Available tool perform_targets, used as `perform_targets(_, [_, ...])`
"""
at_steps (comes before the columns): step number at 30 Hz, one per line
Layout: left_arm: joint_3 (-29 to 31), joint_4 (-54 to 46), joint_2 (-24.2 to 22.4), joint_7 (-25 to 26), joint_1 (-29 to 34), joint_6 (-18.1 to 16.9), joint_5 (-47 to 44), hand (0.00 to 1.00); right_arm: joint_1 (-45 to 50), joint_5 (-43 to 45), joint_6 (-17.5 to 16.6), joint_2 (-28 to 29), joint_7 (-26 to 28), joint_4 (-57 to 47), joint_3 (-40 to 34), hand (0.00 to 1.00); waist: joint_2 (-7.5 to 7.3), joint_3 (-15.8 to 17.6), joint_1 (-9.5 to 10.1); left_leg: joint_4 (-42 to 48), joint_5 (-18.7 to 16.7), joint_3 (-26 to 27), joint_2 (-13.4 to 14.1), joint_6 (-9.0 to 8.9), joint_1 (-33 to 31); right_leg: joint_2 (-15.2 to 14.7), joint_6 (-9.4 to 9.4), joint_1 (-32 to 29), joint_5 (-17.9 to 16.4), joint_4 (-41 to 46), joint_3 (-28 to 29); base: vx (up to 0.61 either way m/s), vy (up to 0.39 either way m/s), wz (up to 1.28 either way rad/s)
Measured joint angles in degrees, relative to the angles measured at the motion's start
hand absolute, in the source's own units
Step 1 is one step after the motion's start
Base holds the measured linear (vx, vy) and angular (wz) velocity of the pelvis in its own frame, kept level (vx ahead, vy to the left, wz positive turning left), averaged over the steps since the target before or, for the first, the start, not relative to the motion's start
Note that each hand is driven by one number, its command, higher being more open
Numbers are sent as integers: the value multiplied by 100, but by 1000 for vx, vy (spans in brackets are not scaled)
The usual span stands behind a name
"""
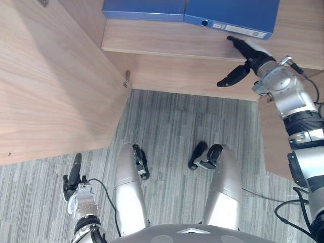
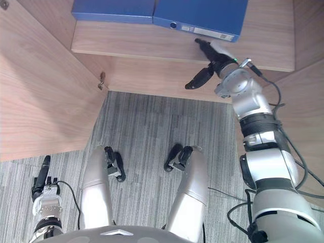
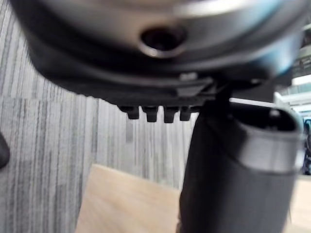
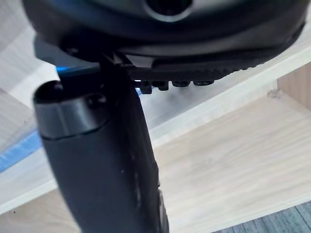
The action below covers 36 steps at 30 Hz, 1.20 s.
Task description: Walk over to the cabinet, pick up the folder, carry it to the office cabinet, place the folder inside the office cabinet, then close the office cabinet door
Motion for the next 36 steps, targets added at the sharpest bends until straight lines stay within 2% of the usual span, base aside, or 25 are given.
perform_targets(6, [-82, 14, -17, 144, -168, 51, 0, 100, 161, -663, -114, 232, -5, -51, -248, 100, -41, 8, -75, -67, -6, 45, -4, 8, 102, 31, 43, 85, 30, -90, 7, 18, 34, -2])
perform_targets(16, [-104, 16, -146, 244, -232, 60, 0, 100, 325, -667, -89, 606, -64, -12, -564, 100, -73, 26, -74, -260, -25, 221, 11, 28, 434, 124, 64, 298, 108, -305, 77, 14, 31, -5])
perform_targets(25, [-203, 18, -291, 326, -231, 51, -3, 100, 707, -652, 64, 653, -68, -206, -244, 100, -82, 21, -84, -656, -23, 414, -10, 27, 1013, 149, 119, 790, 152, -650, 56, 47, 33, -4])
perform_targets(28, [-306, 35, -366, 468, -286, -68, -16, 100, 750, -645, 71, 709, -436, -375, -184, 100, -89, 17, -116, -712, -23, 455, -1, 27, 1043, 174, 120, 799, 180, -708, 63, 51, 17, -5])
perform_targets(30, [-318, 218, -433, 675, -498, -117, -35, 100, 757, -647, 228, 1170, -953, -377, -309, 100, -90, 17, -217, -720, -28, 466, 5, 22, 1037, 197, 139, 788, 194, -735, 76, 19, 15, -5])
perform_targets(33, [-312, 286, -548, 819, -746, -116, -25, 100, 754, -645, 444, 1628, -1521, -380, -600, 100, -90, 18, -231, -700, -35, 470, 9, 22, 984, 214, 158, 736, 204, -750, 89, 3, 7, -3])
perform_targets(36, [-234, 281, -574, 896, -849, -117, -23, 100, 604, -644, 609, 1878, -1745, -369, -888, 100, -90, 18, -245, -628, -50, 451, 21, 46, 856, 211, 137, 639, 253, -744, 86, -3, 8, -1])
